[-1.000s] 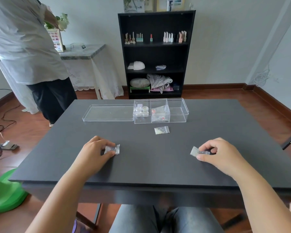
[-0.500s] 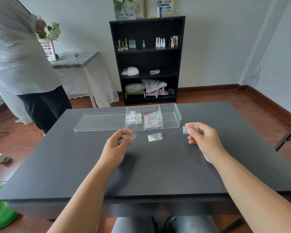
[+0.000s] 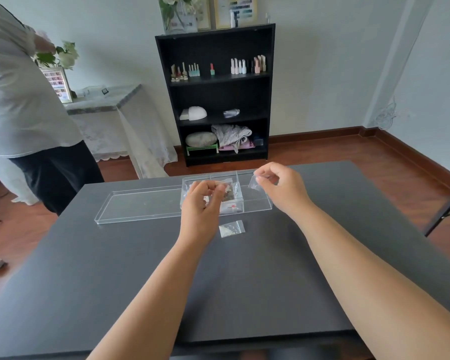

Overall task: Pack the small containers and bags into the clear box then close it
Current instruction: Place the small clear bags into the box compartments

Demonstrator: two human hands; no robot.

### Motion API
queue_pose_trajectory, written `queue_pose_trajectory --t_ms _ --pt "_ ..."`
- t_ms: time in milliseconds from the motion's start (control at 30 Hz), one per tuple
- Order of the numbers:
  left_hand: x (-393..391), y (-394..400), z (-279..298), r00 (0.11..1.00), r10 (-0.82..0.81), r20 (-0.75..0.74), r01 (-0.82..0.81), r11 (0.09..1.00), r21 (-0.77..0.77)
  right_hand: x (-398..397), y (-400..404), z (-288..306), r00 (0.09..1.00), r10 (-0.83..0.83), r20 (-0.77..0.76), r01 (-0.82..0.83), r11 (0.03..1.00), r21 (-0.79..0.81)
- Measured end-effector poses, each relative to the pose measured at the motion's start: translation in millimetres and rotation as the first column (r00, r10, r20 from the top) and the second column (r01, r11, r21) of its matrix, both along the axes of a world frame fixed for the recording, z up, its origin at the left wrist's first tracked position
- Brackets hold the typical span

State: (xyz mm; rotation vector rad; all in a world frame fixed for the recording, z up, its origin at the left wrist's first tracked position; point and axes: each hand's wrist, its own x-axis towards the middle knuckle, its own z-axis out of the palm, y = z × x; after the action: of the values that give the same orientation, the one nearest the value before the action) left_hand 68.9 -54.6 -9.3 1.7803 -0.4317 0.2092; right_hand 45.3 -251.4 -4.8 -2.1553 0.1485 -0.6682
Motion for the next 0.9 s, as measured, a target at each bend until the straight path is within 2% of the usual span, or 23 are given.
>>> queue_pose_trajectory --t_ms 67,200,433,533,767,900 --pt "4.1 -4.2 -1.0 0.998 0.016 0.055 -0.017 1.0 0.021 4.8 2.9 -5.8 0.999 0.03 -0.02 -0.032 0.993 -0.111" --pt "9.0 -10.4 -0.4 0.991 0.017 0.132 -0.029 0.996 0.086 8.0 3.8 -16.5 0.999 -0.025 -0.034 0.014 0.959 -0.283" --pt "21.3 -22.1 9.0 0.967 -0.022 0.254 -0.009 0.993 0.122 1.2 -13.0 -18.6 0.988 0.013 -0.153 -0.052 0.965 -0.255" --pt "25.9 -31.6 14.3 0.956 -0.037 0.291 -0.018 0.983 0.185 3.7 -12.9 -19.1 0.989 0.01 -0.147 -0.05 0.96 -0.274" --pt "32.0 -43.7 7.6 0.977 0.039 0.208 -0.093 0.961 0.261 8.9 -13.6 -23.8 0.979 -0.083 -0.185 0.0 0.913 -0.409" --pt "32.2 -47.3 0.1 0.982 0.063 0.177 -0.113 0.949 0.294 10.4 -13.9 -27.7 0.97 -0.071 -0.231 -0.024 0.922 -0.386"
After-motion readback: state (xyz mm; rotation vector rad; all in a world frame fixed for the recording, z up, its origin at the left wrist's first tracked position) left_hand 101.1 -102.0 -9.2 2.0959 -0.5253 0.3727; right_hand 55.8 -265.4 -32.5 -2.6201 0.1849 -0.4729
